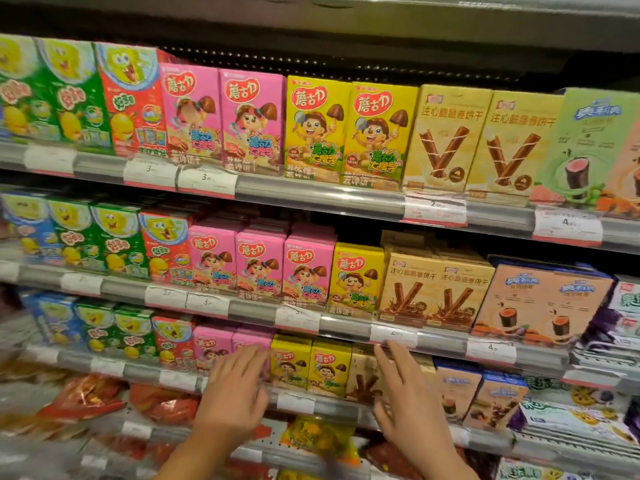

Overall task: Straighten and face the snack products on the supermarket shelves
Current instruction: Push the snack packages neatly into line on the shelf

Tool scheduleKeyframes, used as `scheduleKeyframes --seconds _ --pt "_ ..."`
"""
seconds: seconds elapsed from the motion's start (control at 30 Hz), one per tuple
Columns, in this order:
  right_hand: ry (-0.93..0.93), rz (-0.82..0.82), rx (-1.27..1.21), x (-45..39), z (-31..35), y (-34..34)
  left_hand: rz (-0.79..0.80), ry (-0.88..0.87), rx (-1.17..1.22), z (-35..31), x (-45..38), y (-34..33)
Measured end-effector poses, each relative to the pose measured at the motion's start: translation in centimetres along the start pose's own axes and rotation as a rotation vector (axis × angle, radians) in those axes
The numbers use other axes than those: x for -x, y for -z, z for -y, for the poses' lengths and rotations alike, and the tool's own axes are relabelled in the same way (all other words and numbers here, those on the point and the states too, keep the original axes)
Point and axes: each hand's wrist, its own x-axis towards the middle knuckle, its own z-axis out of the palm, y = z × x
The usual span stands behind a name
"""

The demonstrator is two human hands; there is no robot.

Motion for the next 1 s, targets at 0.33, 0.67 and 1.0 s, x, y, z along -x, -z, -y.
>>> scheduleKeyframes --seconds 0.33,0.67,1.0 --pt "0.033 0.028 0.071 -4.9 13.4 -4.9 -0.156 -0.018 0.054 14.1 -0.5 1.8" --pt "-0.145 -0.133 0.144 -10.7 27.4 -10.2 -0.099 -0.048 0.154 31.1 0.6 3.9" --pt "-0.240 -0.232 0.135 -11.8 29.1 -11.6 -0.156 0.155 0.079 42.4 0.9 2.6"
